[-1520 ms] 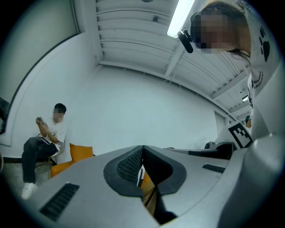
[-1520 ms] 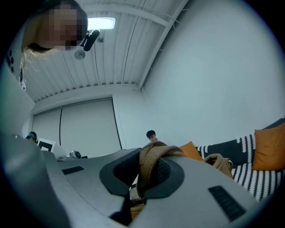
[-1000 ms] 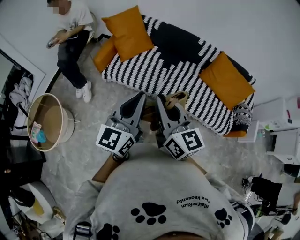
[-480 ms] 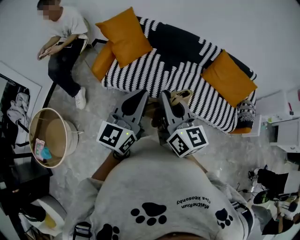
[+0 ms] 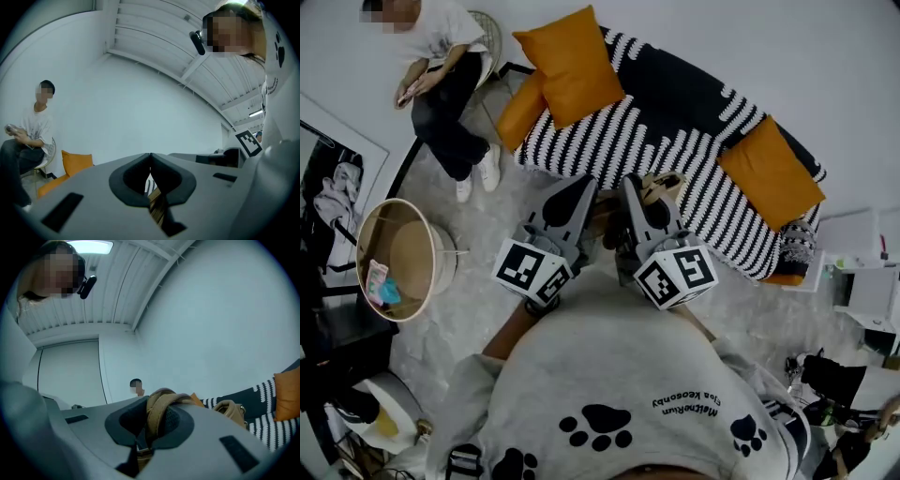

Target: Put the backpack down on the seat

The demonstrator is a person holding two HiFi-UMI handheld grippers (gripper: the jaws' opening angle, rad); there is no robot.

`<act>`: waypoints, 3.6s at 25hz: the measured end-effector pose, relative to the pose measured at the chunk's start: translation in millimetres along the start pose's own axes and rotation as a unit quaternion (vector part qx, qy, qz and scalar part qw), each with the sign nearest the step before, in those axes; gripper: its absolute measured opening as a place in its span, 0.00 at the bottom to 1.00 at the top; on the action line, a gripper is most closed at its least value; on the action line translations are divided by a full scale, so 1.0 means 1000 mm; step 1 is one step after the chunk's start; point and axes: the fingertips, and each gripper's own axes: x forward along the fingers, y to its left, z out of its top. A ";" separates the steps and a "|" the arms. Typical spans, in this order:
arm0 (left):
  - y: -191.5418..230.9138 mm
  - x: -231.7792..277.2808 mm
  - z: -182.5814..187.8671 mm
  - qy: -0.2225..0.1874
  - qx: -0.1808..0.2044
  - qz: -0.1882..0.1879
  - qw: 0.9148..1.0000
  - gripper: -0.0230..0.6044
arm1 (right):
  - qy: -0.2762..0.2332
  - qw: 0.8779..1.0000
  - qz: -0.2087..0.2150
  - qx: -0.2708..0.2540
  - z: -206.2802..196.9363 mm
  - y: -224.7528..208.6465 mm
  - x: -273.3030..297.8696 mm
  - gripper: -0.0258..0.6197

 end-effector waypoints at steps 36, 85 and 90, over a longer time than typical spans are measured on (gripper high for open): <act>0.231 0.265 -0.005 0.035 -0.006 0.179 0.983 0.07 | 0.134 0.979 0.152 0.023 0.002 -0.199 0.316 0.12; 0.373 0.329 -0.234 0.159 -0.094 0.136 0.973 0.07 | 0.268 0.960 0.049 0.059 -0.233 -0.372 0.398 0.12; 0.371 0.329 -0.248 0.163 -0.097 0.113 0.975 0.07 | 0.274 0.959 0.041 0.062 -0.244 -0.382 0.393 0.12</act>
